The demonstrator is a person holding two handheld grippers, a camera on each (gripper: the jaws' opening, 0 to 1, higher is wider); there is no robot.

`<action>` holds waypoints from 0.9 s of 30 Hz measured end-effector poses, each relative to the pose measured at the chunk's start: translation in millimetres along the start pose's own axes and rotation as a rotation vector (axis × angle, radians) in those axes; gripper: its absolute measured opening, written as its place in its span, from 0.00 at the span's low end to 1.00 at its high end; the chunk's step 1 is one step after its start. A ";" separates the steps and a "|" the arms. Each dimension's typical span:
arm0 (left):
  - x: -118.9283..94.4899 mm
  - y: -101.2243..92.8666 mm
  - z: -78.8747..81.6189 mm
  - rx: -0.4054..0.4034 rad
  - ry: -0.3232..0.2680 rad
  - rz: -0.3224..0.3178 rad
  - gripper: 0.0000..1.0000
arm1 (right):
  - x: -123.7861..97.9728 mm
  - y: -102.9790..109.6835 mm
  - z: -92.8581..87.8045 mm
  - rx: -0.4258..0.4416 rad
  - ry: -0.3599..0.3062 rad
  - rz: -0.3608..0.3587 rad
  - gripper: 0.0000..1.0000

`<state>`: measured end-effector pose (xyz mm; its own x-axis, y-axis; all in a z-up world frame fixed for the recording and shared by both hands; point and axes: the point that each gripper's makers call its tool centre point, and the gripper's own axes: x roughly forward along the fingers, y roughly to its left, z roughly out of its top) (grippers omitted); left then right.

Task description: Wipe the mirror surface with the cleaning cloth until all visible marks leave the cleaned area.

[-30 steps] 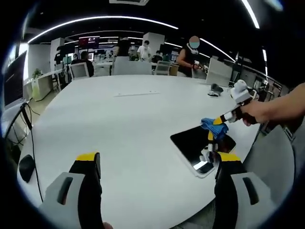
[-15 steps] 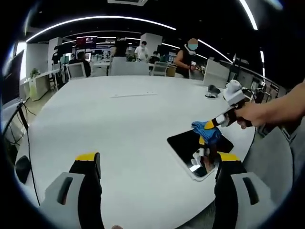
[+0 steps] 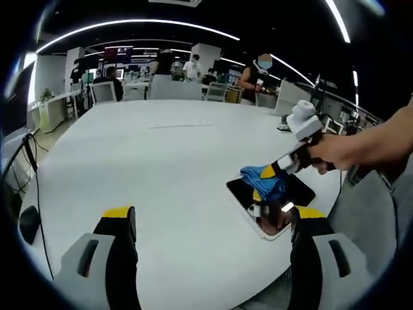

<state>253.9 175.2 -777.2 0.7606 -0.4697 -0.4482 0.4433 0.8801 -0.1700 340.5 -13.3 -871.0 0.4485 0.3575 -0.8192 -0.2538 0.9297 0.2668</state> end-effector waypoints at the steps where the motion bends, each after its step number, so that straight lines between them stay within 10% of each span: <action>1: -0.2 -1.2 0.1 0.003 0.001 -0.003 0.99 | 1.5 5.1 -0.4 -0.002 0.003 0.009 0.00; 27: 6.8 -18.7 -10.8 0.072 0.049 -0.048 0.99 | 20.6 51.7 9.0 -0.073 0.015 0.092 0.00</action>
<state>245.7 156.2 -786.5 0.7144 -0.5056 -0.4836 0.5127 0.8487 -0.1299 344.3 43.0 -869.5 0.4075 0.4392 -0.8006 -0.3549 0.8840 0.3043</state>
